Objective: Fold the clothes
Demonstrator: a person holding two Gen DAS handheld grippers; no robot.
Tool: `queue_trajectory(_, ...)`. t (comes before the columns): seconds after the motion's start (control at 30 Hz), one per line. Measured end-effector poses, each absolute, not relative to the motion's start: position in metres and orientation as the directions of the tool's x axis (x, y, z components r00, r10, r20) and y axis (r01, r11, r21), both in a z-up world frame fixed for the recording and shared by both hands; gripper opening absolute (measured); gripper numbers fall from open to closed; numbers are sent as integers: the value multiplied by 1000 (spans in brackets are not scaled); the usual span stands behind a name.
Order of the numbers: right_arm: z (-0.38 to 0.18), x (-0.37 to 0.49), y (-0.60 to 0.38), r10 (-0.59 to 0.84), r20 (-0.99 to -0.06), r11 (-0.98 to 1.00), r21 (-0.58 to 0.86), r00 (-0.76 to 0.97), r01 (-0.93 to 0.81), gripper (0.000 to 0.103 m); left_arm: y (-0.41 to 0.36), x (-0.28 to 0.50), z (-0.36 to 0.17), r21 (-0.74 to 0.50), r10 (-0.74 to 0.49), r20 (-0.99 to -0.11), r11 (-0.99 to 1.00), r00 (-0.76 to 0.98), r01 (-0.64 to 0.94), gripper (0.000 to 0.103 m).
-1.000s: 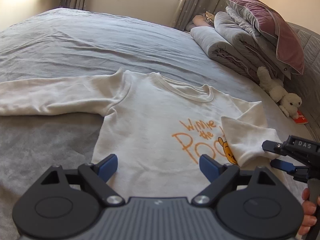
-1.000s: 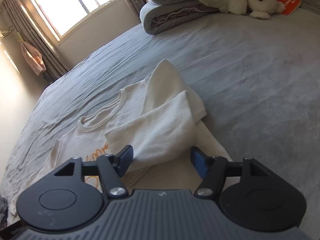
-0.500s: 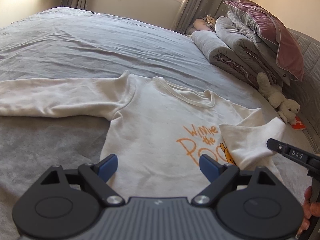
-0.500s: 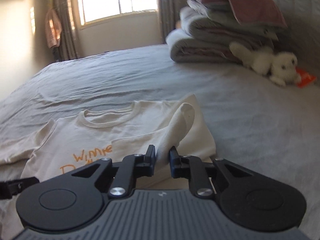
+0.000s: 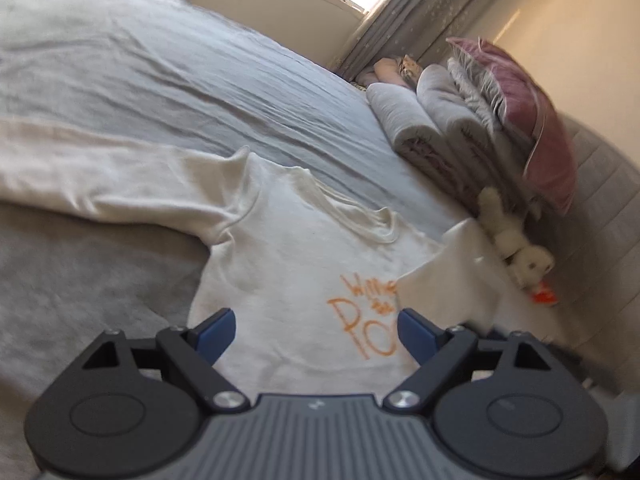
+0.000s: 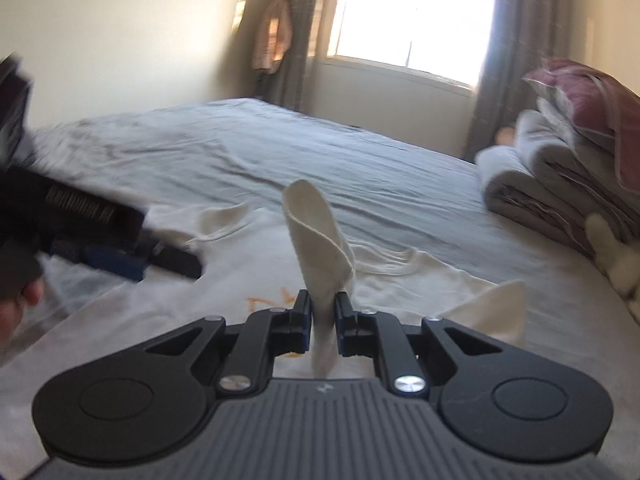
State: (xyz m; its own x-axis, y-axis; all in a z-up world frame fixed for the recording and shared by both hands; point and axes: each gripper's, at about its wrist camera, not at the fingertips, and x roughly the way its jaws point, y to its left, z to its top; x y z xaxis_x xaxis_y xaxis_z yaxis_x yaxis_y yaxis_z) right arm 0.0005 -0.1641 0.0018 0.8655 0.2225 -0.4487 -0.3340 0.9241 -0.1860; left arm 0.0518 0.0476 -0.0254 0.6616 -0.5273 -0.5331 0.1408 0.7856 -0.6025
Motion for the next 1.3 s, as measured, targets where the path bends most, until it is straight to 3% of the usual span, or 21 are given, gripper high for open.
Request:
queue_trajectory(0.17,-17,-9,-141,280,-509,832,-295,814,-471,14,59,59,-43,-774,-644,-467,629,606,72,85)
queue_trajectory(0.27,-30,-14,-129,272,-545,769,-373,793,-520,15,59,60,-49,-809,-670,-449,586,591,49,85)
queue_trajectory(0.37,-40,-21,-120,248,-555,711,-453,794,-538,27,56,59,-48,-803,-665,-458,594,590,46,84)
queue_trajectory(0.47,-41,-22,-122,223,-528,708,-491,820,-508,46,51,59,-48,-796,-658,-469,604,590,42,83)
queue_trajectory(0.63,-41,-22,-122,254,-493,712,-487,832,-506,48,47,61,-49,-770,-634,-493,637,596,41,80)
queue_trajectory(0.67,-43,-24,-119,268,-480,705,-493,835,-510,48,46,61,-49,-767,-631,-495,641,597,42,80)
queue_trajectory(0.73,-47,-28,-111,283,-461,689,-512,841,-513,37,47,60,-49,-761,-627,-500,647,598,42,80)
queue_trajectory(0.77,-47,-27,-109,286,-463,689,-509,839,-516,14,48,60,-49,-761,-625,-502,648,597,38,80)
queue_trajectory(0.8,-45,-25,-109,284,-462,705,-494,841,-509,8,49,60,-49,-762,-624,-503,647,597,34,80)
queue_trajectory(0.97,-24,-26,-112,290,-385,778,-439,876,-450,8,51,60,-47,-783,-636,-488,622,598,22,78)
queue_trajectory(1.0,-22,-26,-111,296,-379,779,-436,877,-451,8,51,60,-47,-788,-640,-481,615,599,24,67)
queue_trajectory(1.03,-21,-27,-110,300,-376,779,-434,877,-453,8,50,62,-46,-788,-642,-474,614,602,34,49)
queue_trajectory(1.07,-21,-26,-109,300,-378,777,-435,876,-454,8,48,64,-45,-786,-643,-468,617,606,48,40)
queue_trajectory(1.1,-22,-25,-108,299,-381,777,-436,875,-455,8,46,66,-44,-783,-645,-462,619,609,61,16)
queue_trajectory(1.13,-24,-23,-107,294,-387,777,-435,874,-454,8,44,69,-42,-768,-638,-463,636,616,82,4)
queue_trajectory(1.23,-30,-17,-108,263,-399,781,-446,878,-436,15,36,78,-33,-691,-593,-466,707,657,148,4)
queue_trajectory(1.3,-34,-12,-116,217,-400,796,-456,891,-399,44,33,81,-25,-641,-563,-457,745,689,184,4)
